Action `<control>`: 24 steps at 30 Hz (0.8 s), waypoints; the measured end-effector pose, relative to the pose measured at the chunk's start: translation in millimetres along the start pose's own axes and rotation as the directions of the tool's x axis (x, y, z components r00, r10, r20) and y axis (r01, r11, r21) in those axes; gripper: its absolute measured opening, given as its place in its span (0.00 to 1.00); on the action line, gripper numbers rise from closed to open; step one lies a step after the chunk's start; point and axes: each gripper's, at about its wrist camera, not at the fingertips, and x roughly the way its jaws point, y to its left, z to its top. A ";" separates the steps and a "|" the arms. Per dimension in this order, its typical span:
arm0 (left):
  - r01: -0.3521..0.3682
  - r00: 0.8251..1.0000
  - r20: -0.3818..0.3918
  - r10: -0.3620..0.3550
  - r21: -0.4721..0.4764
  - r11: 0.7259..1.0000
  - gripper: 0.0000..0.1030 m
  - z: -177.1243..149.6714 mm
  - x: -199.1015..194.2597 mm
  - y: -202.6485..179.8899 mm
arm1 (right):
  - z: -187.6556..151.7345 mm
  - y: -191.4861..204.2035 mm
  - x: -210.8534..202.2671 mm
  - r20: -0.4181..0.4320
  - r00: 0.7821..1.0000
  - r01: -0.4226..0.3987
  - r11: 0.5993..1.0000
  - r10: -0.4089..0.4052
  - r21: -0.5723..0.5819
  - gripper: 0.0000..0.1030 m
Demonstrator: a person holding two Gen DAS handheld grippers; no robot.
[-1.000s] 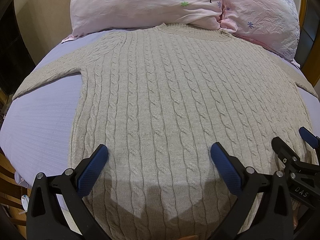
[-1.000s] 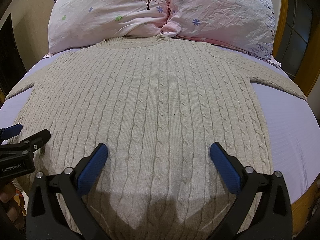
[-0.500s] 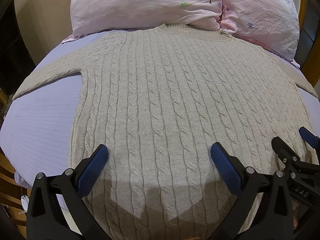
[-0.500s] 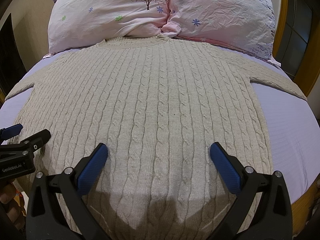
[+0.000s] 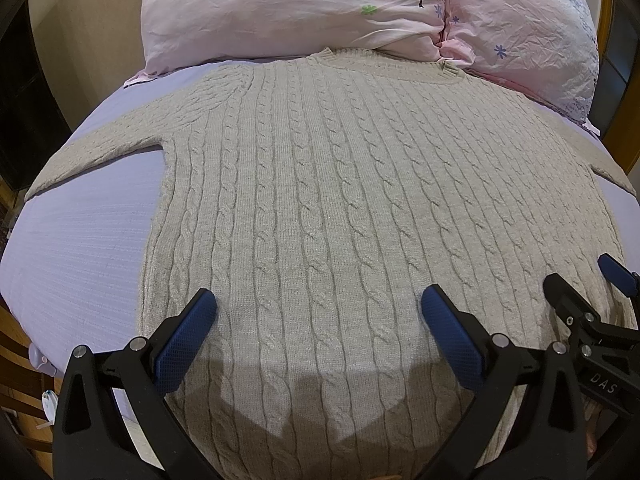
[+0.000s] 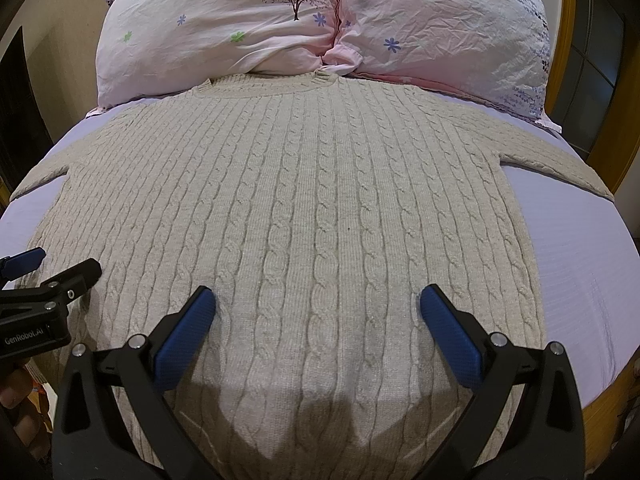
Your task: Fold small clothes
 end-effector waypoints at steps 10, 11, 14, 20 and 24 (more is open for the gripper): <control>0.000 1.000 0.002 0.000 0.000 1.000 0.99 -0.2 -0.1 0.0 | -0.1 0.0 0.0 0.000 1.000 0.000 1.000 0.000 0.000 0.98; 0.000 1.000 0.002 0.000 0.000 1.000 0.99 -0.1 -0.2 0.0 | -0.1 0.0 -0.1 0.000 1.000 0.000 1.000 0.000 0.000 0.98; 0.000 1.000 0.003 0.000 -0.001 1.000 0.99 0.3 0.0 -0.2 | -0.2 0.1 -0.3 -0.001 1.000 -0.001 1.000 0.001 -0.001 0.98; 0.000 1.000 0.000 0.000 -0.001 1.000 0.99 3.7 0.3 2.2 | -2.0 0.7 -3.0 0.001 1.000 -0.012 1.000 0.012 -0.014 0.98; 0.000 1.000 0.010 0.000 -0.001 1.000 0.99 2.7 -0.2 2.2 | 0.4 -6.2 -1.0 0.047 0.996 -0.070 0.995 0.073 -0.069 0.98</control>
